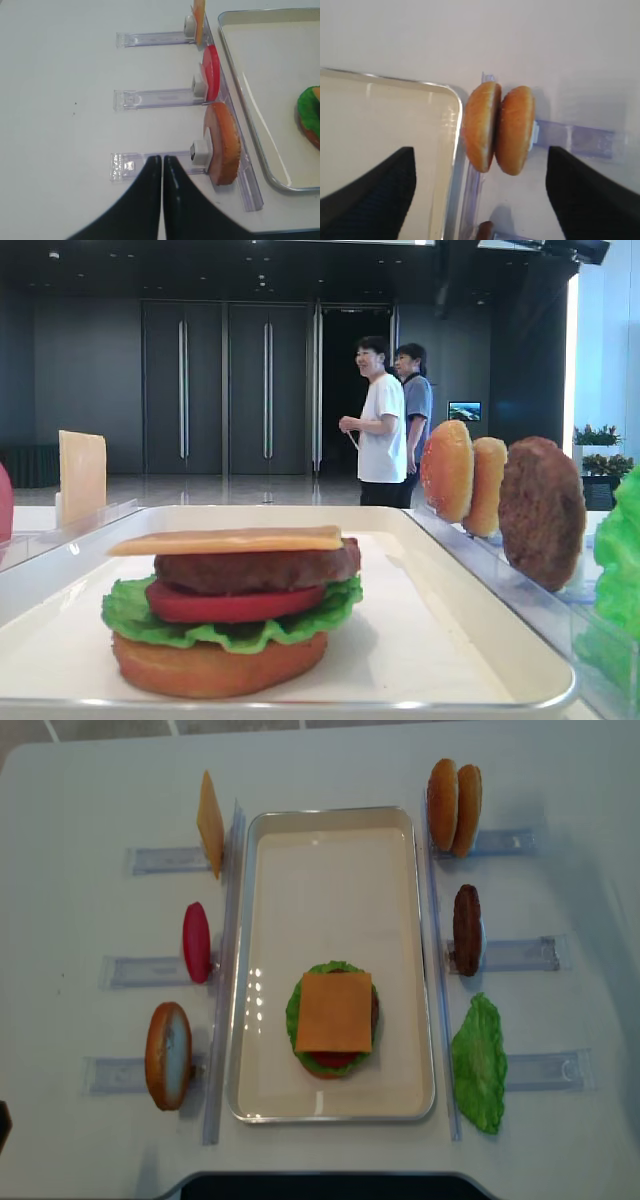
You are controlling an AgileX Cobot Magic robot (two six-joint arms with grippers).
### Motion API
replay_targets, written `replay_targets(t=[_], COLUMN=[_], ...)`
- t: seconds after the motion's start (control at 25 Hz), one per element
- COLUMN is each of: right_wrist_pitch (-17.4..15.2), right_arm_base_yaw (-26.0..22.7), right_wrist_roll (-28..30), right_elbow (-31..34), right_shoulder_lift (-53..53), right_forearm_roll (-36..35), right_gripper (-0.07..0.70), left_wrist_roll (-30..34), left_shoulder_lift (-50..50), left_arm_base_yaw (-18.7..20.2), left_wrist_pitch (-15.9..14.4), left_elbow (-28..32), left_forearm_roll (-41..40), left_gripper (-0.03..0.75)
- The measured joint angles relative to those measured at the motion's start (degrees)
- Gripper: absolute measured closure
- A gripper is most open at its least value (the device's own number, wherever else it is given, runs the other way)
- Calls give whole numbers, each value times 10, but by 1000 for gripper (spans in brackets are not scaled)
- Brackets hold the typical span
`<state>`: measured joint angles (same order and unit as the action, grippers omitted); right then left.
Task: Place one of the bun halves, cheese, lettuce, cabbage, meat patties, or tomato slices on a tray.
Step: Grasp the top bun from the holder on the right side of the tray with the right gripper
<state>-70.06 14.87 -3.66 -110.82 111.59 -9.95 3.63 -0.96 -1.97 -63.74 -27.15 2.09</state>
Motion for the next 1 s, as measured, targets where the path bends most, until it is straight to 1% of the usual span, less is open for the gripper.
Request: replay_targets(t=[0.12, 0.2, 0.28, 0.52, 0.92, 1.0], right_wrist_pitch=[0, 0, 0, 1, 18, 26], right_arm_base_yaw=[24, 33, 41, 48, 53, 57], right_wrist_roll=[-23, -47, -58, -68, -83, -86], right_elbow=[0, 0, 0, 0, 0, 0], right_shoulder_lift=[9, 17, 25, 41, 44, 52], right_forearm_roll=[3, 9, 14, 16, 16, 18], right_gripper=[91, 91, 91, 91, 91, 91], left_wrist_roll=[0, 0, 0, 0, 0, 0], left_shoulder_lift=[0, 0, 0, 0, 0, 0], left_arm_base_yaw=[0, 0, 0, 0, 0, 0], left_wrist_pitch=[0, 0, 0, 0, 0, 0], left_elbow=[0, 0, 0, 0, 0, 0], left_forearm_roll=[0, 0, 0, 0, 0, 0], left_gripper=[716, 716, 716, 716, 716, 716])
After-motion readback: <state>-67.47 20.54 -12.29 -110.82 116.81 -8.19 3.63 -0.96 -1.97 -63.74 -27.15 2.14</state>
